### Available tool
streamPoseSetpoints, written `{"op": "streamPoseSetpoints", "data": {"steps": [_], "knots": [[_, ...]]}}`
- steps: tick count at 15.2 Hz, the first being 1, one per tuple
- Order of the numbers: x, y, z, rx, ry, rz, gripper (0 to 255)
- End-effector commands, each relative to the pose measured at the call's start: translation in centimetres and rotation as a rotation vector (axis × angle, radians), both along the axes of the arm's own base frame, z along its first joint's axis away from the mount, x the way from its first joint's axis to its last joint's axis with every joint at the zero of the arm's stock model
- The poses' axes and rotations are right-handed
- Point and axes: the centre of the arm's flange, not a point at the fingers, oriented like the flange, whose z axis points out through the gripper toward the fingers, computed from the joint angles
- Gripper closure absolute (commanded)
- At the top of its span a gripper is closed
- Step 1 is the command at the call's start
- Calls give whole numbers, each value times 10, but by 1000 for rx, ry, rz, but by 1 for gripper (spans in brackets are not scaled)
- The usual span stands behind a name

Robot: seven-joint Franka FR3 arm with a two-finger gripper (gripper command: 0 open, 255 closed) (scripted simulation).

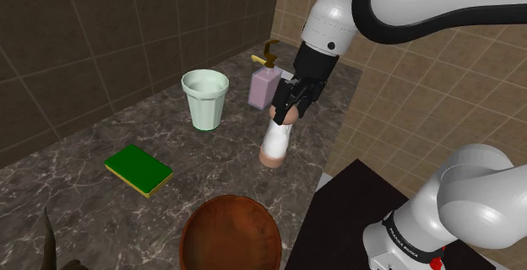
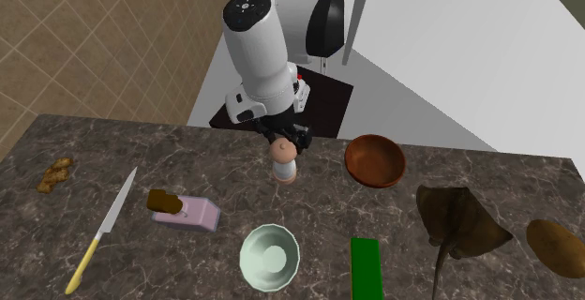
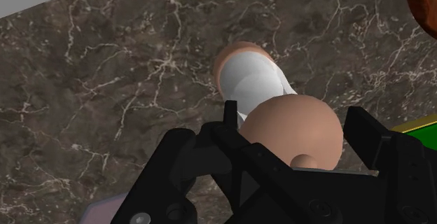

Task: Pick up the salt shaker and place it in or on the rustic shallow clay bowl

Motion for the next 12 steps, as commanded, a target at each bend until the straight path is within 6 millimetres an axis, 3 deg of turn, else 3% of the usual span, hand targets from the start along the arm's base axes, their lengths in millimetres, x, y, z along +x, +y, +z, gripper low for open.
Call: {"op": "streamPoseSetpoints", "data": {"steps": [1, 6, 12], "knots": [[0, 0, 0, 0, 0, 0, 255], [0, 0, 0, 0, 0, 0, 255], [0, 0, 32, 0, 0, 0, 255]]}}
